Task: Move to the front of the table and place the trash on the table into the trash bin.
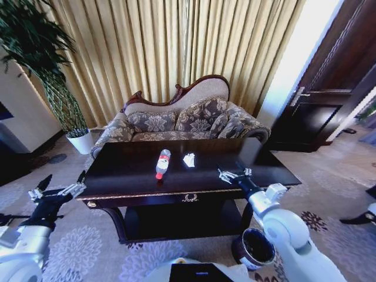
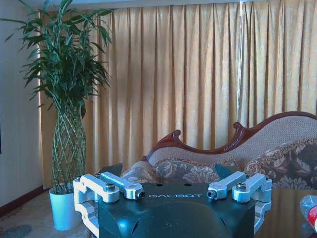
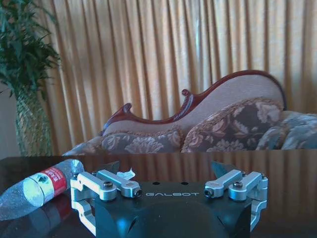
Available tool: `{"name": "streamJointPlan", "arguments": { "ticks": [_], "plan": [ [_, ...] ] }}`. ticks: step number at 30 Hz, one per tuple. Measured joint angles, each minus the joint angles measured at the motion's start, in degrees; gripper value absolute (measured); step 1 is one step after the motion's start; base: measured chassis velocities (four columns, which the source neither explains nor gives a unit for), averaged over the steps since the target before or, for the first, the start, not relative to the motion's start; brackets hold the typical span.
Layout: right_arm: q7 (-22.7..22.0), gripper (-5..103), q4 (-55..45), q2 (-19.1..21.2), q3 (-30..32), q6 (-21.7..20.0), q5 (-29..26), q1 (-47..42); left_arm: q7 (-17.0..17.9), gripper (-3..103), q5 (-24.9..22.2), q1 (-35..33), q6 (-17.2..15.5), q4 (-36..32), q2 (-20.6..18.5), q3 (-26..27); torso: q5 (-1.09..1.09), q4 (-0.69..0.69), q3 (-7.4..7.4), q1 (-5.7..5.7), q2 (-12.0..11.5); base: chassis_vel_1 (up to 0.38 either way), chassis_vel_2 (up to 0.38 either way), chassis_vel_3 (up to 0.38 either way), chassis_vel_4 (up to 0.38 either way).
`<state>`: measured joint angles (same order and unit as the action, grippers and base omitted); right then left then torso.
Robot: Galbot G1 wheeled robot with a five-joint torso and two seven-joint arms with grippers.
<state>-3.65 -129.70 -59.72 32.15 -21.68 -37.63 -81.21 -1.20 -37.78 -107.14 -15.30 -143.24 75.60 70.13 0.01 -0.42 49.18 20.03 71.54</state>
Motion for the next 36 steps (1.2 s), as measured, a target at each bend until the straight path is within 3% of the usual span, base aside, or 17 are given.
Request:
{"name": "streamJointPlan", "arguments": {
  "ticks": [9, 20, 36],
  "plan": [
    [0.0, 100, 8.2, 2.2, -9.3, -1.9, -1.3, 11.4, 0.4, 100, -0.1, 0.2, -0.7, 0.0, -0.4, 1.2, 0.00, 0.00, 0.00, 0.00, 0.0, 0.000, 0.000, 0.000, 0.000],
    [-1.5, 100, 20.9, -0.4, -23.8, -3.9, 0.5, 28.7, 0.5, 100, 0.4, -0.3, -0.7, 0.0, 1.5, 1.2, -0.01, 0.00, 0.00, 0.01, 0.0, 0.000, 0.000, 0.000, 0.000],
    [-2.7, 101, 28.9, -4.3, -31.1, -6.7, 2.1, 34.7, -0.1, 100, 1.3, -0.8, 0.2, 0.0, 2.4, 0.9, -0.01, -0.01, 0.00, 0.01, 0.0, 0.000, 0.000, 0.000, 0.000]
  ]
}}
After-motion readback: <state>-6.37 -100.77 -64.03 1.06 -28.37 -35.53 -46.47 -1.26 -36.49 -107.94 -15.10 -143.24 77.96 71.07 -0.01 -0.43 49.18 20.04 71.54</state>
